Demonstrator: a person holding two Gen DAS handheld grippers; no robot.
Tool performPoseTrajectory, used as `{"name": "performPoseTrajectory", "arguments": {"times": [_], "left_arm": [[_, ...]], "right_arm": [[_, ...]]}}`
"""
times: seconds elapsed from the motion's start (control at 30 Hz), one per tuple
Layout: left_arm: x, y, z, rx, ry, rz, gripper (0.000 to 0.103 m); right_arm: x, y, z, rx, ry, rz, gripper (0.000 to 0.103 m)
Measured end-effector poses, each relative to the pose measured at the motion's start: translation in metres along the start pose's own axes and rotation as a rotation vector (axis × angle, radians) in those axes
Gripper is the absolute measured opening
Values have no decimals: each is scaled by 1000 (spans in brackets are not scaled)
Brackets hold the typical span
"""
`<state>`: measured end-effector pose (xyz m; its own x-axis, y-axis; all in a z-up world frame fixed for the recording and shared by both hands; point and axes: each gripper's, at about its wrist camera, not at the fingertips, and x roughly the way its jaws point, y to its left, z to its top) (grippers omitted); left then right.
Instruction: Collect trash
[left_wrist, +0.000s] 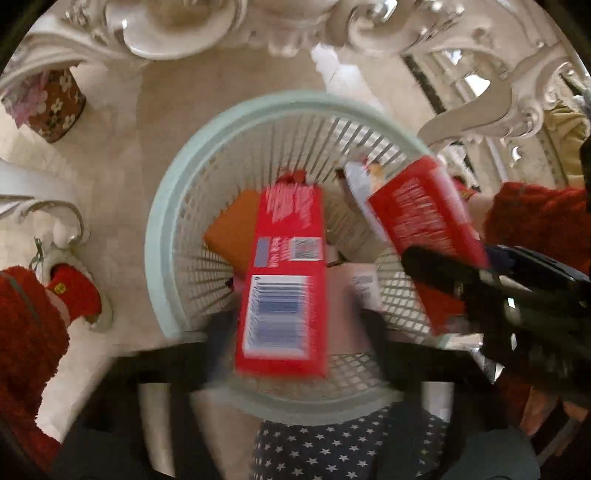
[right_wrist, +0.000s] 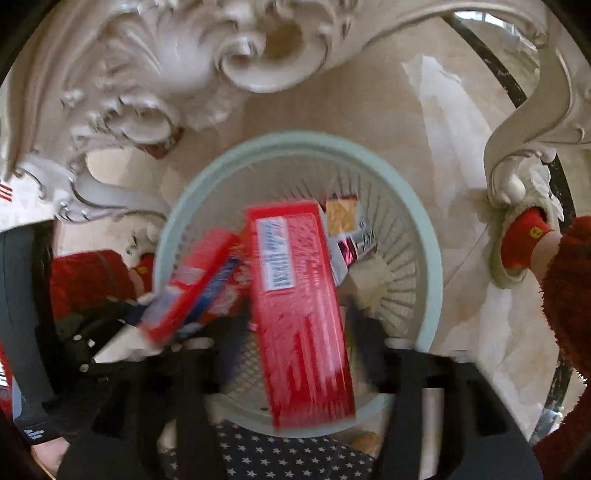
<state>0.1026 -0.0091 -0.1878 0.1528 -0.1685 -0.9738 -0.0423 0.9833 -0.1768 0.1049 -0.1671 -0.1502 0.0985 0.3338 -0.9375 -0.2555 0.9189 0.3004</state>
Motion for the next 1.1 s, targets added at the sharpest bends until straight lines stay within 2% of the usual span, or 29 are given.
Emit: {"name": "performPoseTrajectory", "arguments": {"times": [0.03,0.1,0.27,0.43,0.6,0.7,0.93,1.03,1.1], "left_arm": [[1,-1,-5,7,-11,28,90],[2,-1,-5,23,-29,76,92],[-3,2,-5,6,-58,43,94],[-21,5,-7,-12,-93,45,94],[-64,2,-10,-16,-216,36,94],[-92,-5,-17,31,-298,78,94],[-149,-6,-31,53,-452,142,94],[-170,-4,-41,62,-525,161,94],[-177,-3,-46,55,-544,161,94]], "right_arm": [[0,-1,-2,-8,7,-23,96],[1,-1,-4,-11,11,-33,95],[-6,-11,-4,42,-26,-55,95],[-34,-16,-8,92,-115,-84,95],[-68,-3,-16,69,-180,-86,95],[-86,9,-24,46,-204,-74,95],[-133,33,-35,-43,-409,-127,95],[-142,29,-39,-52,-459,-122,96],[-146,29,-42,-59,-475,-119,96]]}}
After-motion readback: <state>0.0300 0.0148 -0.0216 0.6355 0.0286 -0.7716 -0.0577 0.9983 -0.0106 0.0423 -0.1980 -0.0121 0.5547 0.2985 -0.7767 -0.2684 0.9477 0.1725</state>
